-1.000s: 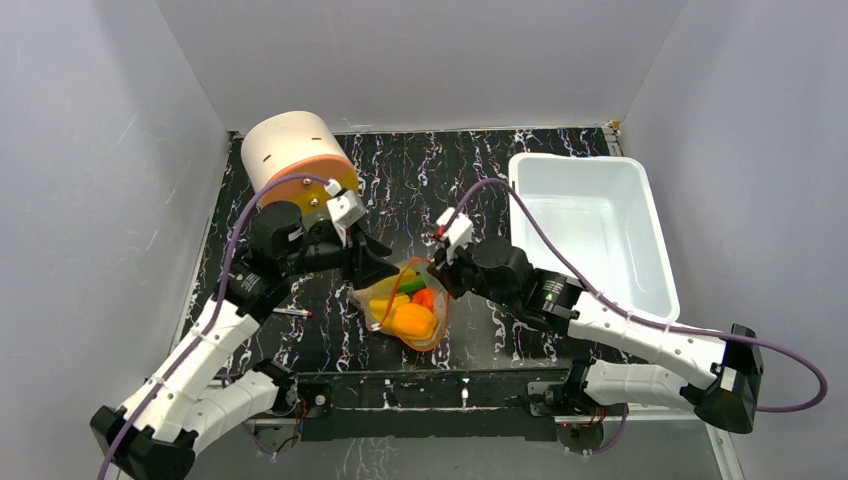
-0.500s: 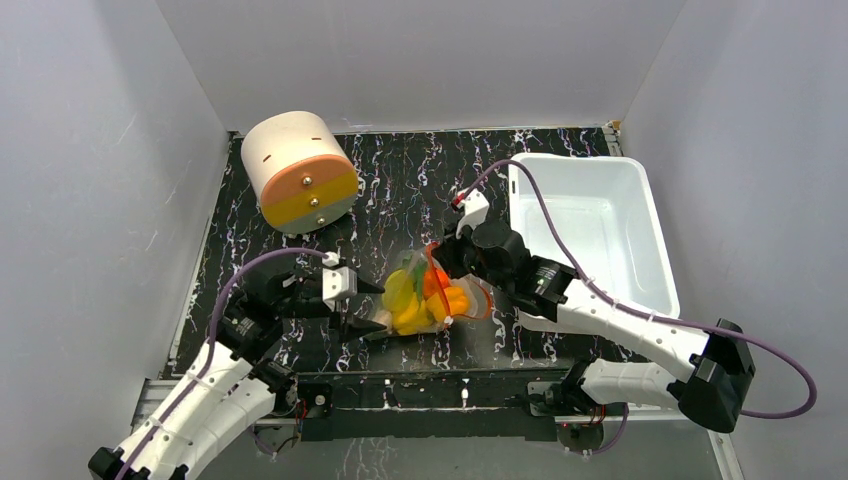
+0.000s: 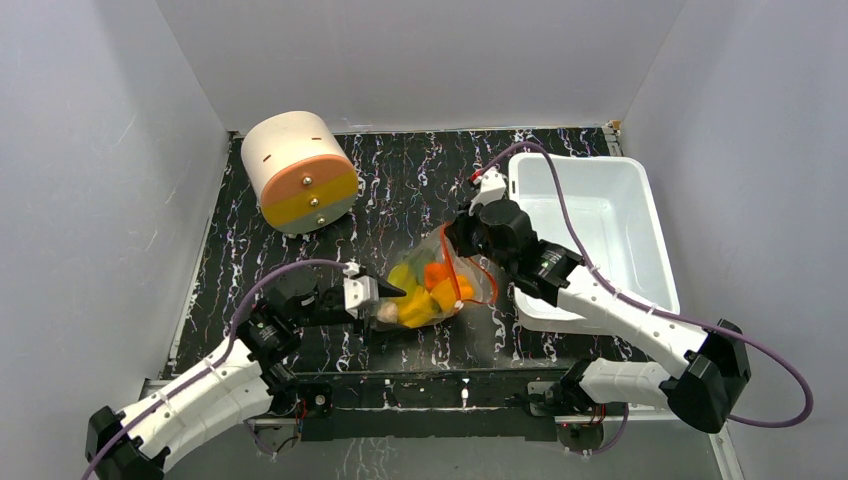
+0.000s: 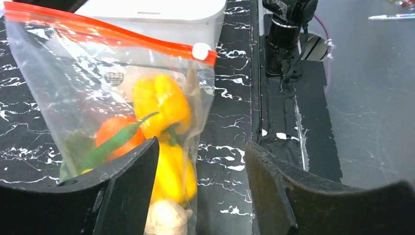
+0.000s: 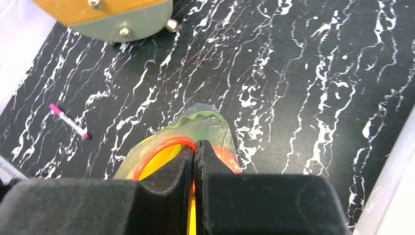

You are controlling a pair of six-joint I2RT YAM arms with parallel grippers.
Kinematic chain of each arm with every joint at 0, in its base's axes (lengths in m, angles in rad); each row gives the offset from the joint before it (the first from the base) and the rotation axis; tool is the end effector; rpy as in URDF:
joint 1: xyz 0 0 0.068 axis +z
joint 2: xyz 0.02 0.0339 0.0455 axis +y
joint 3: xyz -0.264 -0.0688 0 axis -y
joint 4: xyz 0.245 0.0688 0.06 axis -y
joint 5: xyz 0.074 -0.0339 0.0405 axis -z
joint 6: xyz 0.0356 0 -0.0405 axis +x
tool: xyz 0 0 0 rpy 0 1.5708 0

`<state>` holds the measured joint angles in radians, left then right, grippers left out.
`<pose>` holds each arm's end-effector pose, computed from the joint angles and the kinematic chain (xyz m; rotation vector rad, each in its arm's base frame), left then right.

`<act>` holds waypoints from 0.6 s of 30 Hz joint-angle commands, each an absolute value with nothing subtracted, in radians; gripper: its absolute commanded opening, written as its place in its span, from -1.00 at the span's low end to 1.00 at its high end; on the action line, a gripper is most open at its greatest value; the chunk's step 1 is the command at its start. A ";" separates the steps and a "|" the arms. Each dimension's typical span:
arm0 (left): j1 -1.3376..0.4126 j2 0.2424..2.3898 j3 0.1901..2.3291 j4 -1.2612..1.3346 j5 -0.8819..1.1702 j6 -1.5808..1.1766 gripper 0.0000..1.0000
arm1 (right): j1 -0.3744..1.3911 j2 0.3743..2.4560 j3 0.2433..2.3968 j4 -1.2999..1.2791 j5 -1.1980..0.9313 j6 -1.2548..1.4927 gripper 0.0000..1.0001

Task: Place the food in the zip-top bag and seal the zipper
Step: Zip the zipper food storage bag at the center of the board.

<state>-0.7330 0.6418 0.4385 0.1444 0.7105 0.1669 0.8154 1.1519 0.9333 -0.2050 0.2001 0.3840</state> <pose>0.1044 -0.1253 0.2749 1.2125 1.2100 -1.0017 0.1862 0.1874 0.3154 -0.3055 2.0085 0.5712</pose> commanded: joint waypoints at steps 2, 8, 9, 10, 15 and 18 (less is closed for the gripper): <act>-0.876 0.693 0.442 0.274 0.478 0.272 0.24 | 0.776 1.164 1.025 -0.211 0.236 0.432 -1.00; -1.067 0.799 0.450 0.410 0.245 0.335 0.24 | 0.774 1.169 1.005 -0.195 0.236 0.468 -1.00; -1.109 0.819 0.456 0.432 0.198 0.354 0.24 | 0.774 1.169 1.003 -0.195 0.237 0.472 -1.00; -1.147 0.839 0.457 0.459 0.150 0.370 0.24 | 0.774 1.168 1.001 -0.195 0.238 0.474 -1.00; -1.298 0.996 0.474 0.619 -0.057 0.437 0.24 | 0.770 1.162 1.003 -0.203 0.248 0.475 -1.00; -1.364 1.092 0.466 0.753 -0.235 0.493 0.22 | 0.768 1.156 1.005 -0.199 0.241 0.467 -1.00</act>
